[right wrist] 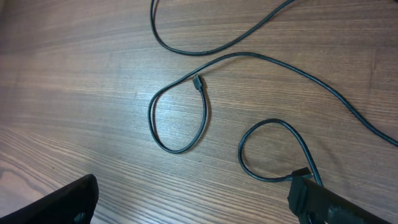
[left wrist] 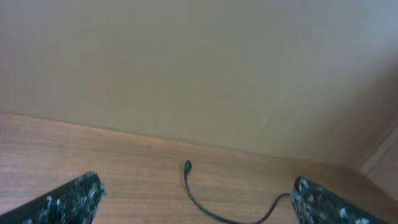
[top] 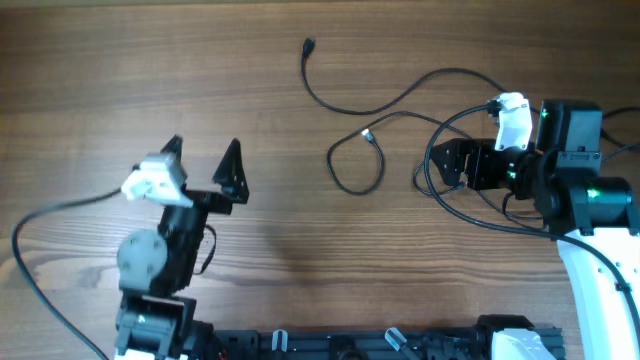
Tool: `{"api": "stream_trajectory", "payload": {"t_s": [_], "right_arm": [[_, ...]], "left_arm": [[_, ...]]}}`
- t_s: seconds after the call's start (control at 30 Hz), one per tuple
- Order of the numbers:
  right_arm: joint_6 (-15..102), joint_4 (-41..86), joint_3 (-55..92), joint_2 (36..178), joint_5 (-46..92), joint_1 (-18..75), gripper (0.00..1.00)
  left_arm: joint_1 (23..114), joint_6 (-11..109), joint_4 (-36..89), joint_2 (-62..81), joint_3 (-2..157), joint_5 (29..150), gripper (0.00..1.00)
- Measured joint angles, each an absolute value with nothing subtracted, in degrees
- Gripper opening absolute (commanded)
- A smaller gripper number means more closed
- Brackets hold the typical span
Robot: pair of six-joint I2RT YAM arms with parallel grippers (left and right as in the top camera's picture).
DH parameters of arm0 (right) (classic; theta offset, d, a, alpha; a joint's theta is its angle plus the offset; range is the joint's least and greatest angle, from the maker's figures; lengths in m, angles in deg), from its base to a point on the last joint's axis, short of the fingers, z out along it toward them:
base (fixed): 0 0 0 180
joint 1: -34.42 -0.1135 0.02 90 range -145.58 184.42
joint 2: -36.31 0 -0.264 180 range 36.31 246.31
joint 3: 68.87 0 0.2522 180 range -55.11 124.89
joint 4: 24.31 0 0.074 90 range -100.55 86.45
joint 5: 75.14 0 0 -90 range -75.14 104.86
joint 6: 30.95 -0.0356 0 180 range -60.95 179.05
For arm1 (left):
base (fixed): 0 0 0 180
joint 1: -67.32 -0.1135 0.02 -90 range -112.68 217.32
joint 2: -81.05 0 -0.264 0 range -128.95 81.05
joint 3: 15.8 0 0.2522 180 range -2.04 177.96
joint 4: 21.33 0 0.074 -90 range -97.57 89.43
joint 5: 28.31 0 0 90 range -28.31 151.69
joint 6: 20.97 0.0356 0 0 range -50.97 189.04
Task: Untangle cables
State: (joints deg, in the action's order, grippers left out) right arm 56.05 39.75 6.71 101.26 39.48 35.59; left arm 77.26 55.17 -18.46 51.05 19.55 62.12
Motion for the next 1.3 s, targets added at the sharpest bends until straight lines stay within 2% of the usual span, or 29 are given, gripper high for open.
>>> {"api": "stream_trajectory", "payload": {"t_s": [0.13,0.5,0.73,0.9,1.3], "right_arm": [[56.05,39.75,6.71,101.26,39.48,35.59,1.00],[56.05,39.75,6.71,101.26,39.48,35.59,1.00],[56.05,39.78,6.71,101.26,39.50,35.59,1.00],[56.03,39.78,6.71,101.26,39.48,35.59,1.00],[56.03,39.78,6.71,101.26,39.48,35.59,1.00]], "left_arm": [[75.38,54.20,-22.72,58.31,12.03,62.31,1.00],[74.26,53.11,-23.05,72.21,0.86,62.20,1.00],[74.26,48.70,-10.79,79.60,-1.46,59.43,1.00],[74.26,48.28,-3.64,80.25,-1.48,58.97,1.00],[72.69,48.28,-3.62,80.27,-1.48,59.01,1.00]]}}
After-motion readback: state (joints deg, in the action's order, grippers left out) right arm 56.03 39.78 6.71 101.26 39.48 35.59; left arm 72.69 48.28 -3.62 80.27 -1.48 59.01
